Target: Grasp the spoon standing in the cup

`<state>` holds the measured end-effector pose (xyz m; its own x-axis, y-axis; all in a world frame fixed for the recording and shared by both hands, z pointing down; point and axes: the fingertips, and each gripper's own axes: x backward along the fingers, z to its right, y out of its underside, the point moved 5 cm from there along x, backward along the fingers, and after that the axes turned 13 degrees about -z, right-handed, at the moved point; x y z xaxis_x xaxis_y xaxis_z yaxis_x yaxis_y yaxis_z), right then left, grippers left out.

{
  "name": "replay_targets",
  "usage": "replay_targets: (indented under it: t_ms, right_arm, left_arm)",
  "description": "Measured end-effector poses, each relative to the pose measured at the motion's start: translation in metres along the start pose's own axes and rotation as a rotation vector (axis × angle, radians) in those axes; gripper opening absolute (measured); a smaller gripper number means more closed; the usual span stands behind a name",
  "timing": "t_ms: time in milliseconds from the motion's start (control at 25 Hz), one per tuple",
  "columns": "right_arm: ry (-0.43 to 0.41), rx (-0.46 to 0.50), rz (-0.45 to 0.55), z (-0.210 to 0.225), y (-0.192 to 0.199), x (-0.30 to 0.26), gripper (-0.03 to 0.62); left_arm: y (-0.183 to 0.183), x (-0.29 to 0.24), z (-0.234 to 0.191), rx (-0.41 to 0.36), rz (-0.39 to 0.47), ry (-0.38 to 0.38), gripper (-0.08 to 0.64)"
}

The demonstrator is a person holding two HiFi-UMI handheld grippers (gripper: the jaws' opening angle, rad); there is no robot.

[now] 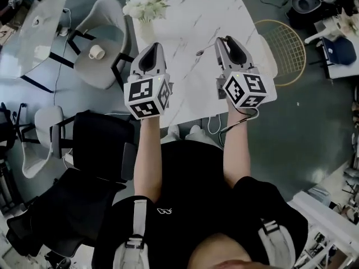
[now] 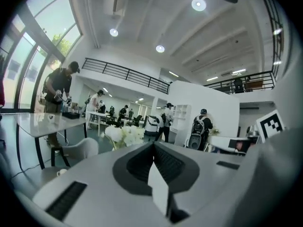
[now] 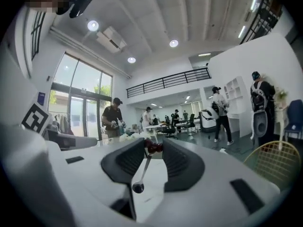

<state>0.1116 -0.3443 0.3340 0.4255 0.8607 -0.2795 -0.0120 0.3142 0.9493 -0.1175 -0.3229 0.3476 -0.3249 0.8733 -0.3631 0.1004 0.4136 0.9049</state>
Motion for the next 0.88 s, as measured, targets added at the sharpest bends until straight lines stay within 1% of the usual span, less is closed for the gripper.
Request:
replay_targets:
  t_ms: [160,320,520,880]
  right_arm:
    - [-0.089,0.011,0.011,-0.036,-0.007,-0.005,0.126]
    - [-0.128,0.044,0.016,-0.057,-0.01,-0.009,0.126]
    - [-0.14,0.079,0.012,-0.065,-0.01,-0.01,0.126]
    - [-0.125,0.111,0.008,-0.064,-0.013,-0.008,0.126]
  left_arm:
    - [-0.019,0.028,-0.018,-0.011,0.063,-0.036,0.015]
    - [-0.02,0.034,-0.024,0.001,0.076,-0.029,0.017]
    - [-0.016,0.031,-0.024,0.009,0.071,-0.007,0.017]
    - [-0.019,0.022,-0.015,0.008,0.075,0.03,0.015]
